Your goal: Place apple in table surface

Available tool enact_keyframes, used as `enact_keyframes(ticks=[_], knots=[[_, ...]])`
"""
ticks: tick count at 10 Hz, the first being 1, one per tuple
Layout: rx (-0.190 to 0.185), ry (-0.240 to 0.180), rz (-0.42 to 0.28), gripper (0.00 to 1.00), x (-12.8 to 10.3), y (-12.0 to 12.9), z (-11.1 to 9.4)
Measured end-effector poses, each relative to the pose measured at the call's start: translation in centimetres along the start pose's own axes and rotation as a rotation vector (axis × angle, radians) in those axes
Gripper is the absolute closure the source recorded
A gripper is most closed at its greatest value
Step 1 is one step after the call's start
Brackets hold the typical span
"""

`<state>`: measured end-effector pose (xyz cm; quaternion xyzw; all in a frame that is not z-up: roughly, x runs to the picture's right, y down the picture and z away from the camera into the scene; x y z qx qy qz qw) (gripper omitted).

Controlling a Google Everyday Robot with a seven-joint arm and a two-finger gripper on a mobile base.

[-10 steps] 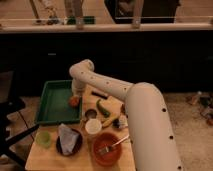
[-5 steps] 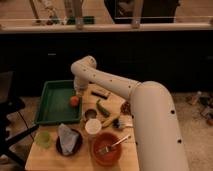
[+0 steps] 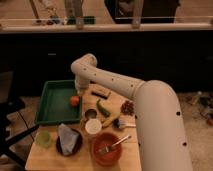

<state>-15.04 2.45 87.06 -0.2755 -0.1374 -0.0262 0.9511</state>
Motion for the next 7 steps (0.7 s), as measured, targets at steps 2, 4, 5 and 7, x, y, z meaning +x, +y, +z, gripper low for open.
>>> enact_keyframes(ticks=[2, 4, 5, 7], knots=[[-0.005, -0.024, -0.018, 0.57, -1.7, -0.3, 0.3], [-0.012, -0.045, -0.039, 0.38, -3.2, -0.4, 0.6], [-0.014, -0.054, -0.040, 0.27, -3.3, -0.5, 0.6], [-0.016, -0.065, -0.044, 0.20, -3.7, -0.5, 0.7]])
